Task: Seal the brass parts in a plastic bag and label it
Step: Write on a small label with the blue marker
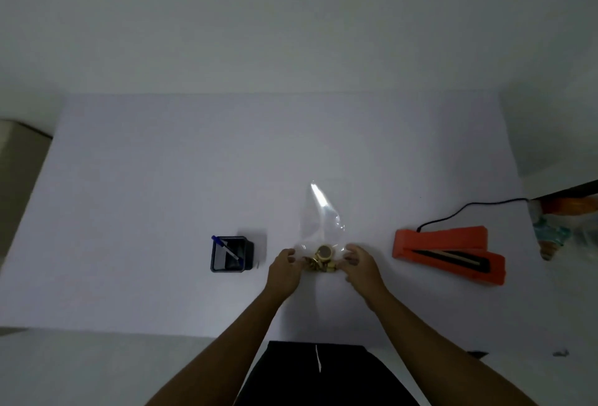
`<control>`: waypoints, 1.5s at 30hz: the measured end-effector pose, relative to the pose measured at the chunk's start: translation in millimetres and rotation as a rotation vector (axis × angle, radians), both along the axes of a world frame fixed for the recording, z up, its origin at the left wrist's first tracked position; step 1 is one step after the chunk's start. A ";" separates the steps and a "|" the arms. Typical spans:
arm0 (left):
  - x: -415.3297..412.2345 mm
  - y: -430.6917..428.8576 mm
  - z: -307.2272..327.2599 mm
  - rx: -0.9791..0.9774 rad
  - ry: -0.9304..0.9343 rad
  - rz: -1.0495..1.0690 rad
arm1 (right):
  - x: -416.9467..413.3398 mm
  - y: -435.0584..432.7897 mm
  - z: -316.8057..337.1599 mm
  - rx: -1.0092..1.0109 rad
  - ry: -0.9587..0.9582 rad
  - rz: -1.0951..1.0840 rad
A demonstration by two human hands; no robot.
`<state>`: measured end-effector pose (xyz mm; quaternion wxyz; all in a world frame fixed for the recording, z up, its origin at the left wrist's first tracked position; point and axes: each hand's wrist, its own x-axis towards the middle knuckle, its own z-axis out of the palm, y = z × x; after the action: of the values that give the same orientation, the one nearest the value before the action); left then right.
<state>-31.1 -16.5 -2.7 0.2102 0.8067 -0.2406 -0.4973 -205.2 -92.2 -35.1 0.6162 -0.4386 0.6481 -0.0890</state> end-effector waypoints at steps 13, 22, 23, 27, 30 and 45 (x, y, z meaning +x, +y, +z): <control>119.7 52.4 60.9 -0.335 -0.345 0.322 | 108.7 18.6 60.6 -0.316 -0.090 0.205; 191.7 81.8 24.2 -0.093 -0.267 -0.189 | 221.7 63.9 60.3 -0.414 0.014 0.746; 192.7 82.5 21.7 -0.099 -0.263 -0.230 | 229.0 66.4 57.5 -0.395 0.035 0.797; 195.7 78.4 18.0 -0.120 -0.258 -0.378 | 245.4 71.7 45.8 -0.338 0.106 0.910; 199.6 72.8 17.0 -0.092 -0.246 -0.433 | 250.4 70.2 47.8 -0.360 0.128 0.918; 269.3 40.8 17.2 -0.112 -0.440 -0.379 | 223.9 54.2 91.5 -0.231 -0.450 -0.209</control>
<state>238.2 24.3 14.5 0.1002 0.8230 -0.4538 -0.3267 18.7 -38.0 56.4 0.6782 -0.4058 0.5221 -0.3206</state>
